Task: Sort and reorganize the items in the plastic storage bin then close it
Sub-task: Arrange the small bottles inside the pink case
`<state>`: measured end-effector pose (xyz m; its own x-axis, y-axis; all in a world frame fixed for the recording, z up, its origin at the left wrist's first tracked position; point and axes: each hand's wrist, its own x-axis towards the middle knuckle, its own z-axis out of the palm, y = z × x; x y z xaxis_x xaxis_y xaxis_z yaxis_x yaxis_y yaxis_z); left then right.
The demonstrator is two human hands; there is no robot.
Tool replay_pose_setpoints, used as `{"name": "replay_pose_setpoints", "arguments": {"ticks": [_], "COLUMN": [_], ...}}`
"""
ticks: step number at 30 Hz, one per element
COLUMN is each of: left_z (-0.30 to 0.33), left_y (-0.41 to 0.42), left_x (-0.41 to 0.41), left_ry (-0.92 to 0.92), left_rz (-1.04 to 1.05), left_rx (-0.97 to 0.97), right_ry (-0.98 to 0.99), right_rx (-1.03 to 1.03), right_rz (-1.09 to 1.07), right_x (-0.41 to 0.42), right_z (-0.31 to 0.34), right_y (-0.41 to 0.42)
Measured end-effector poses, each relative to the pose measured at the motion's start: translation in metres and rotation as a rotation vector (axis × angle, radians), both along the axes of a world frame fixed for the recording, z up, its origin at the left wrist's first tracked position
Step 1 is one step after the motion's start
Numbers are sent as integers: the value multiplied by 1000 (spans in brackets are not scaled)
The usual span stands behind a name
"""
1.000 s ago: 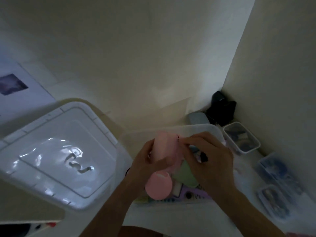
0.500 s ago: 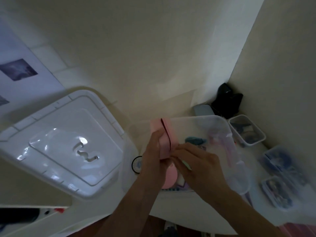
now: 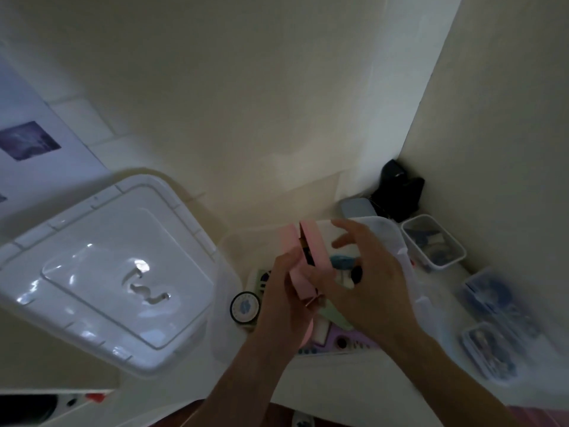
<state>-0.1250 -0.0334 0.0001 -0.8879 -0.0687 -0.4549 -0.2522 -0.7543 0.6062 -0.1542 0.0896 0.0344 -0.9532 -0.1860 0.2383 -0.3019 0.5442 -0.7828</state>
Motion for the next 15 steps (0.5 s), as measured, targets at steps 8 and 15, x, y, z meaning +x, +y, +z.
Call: {"name": "replay_pose_setpoints", "arguments": {"ticks": [8, 15], "left_z": [14, 28], "left_y": [-18, -32], "left_x": [-18, -21], "left_ry": [-301, 8], "left_rz": [-7, -257], "left_rx": [-812, -1443], "right_ry": [-595, -829], "right_rx": [-562, -817], "right_rz": [6, -22], "right_x": [-8, -11], "right_z": [-16, -34], "right_y": [-1, 2]}}
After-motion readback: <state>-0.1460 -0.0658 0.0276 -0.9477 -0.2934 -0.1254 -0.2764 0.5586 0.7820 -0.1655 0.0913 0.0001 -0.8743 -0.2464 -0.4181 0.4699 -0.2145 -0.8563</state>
